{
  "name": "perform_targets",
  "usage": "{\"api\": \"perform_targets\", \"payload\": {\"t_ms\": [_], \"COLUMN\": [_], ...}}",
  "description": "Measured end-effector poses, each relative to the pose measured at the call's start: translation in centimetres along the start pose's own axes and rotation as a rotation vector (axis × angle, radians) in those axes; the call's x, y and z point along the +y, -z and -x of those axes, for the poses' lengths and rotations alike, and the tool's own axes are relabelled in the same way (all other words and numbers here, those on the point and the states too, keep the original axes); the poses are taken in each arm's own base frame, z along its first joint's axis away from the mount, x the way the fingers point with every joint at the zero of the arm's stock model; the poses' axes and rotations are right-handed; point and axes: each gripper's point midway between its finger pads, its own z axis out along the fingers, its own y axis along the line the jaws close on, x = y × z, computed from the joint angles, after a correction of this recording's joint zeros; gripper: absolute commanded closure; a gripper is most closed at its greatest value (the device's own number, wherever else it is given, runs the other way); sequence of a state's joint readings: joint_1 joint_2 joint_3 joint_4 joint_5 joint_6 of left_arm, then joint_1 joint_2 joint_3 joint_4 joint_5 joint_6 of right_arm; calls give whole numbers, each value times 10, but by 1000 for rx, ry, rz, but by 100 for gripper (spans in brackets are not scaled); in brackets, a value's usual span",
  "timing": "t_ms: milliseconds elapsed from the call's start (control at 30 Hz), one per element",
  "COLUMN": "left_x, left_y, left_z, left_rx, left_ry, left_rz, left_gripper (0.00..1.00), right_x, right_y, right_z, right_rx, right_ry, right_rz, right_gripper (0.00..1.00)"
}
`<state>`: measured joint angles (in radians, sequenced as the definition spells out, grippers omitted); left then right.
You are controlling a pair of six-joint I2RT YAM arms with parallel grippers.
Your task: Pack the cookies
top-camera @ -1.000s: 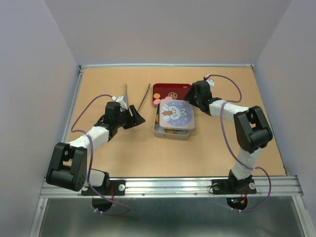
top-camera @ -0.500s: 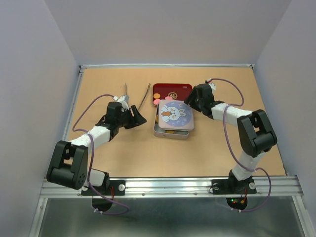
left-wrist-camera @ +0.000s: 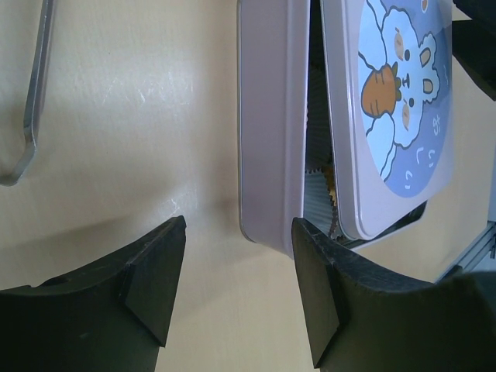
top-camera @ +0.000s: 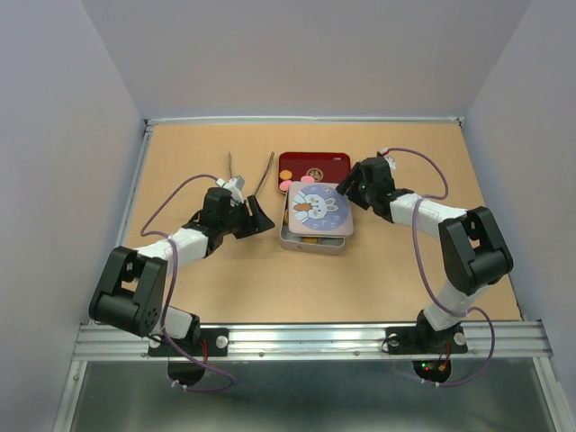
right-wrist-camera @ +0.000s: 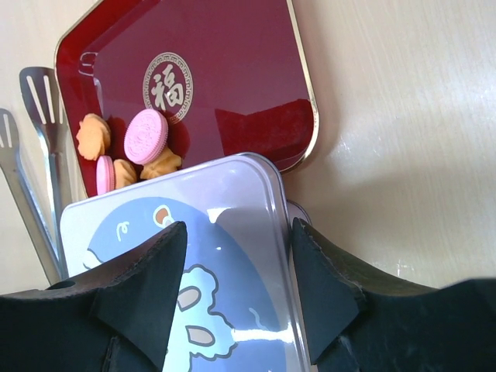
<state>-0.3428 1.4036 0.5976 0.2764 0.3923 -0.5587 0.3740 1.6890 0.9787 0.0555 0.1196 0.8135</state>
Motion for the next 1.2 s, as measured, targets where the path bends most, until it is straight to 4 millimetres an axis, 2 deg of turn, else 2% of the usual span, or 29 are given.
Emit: {"api": "perform_targets", "payload": {"t_ms": [333, 700, 933, 1200], "left_x": [-2, 3, 0, 0], "left_y": [-2, -10, -12, -12], "left_z": [1, -1, 3, 3], "left_rx": [-7, 11, 4, 4], "left_ry": [-3, 5, 2, 1], "left_rz": [-8, 4, -2, -3], "left_gripper": [33, 33, 33, 33], "right_x": [4, 12, 23, 1], "right_y": [3, 28, 41, 46], "right_z": [-8, -24, -17, -33], "right_rx": [21, 47, 31, 59], "right_ry": [-11, -1, -2, 9], "right_rz": [18, 56, 93, 49], "right_gripper": [39, 39, 40, 40]}}
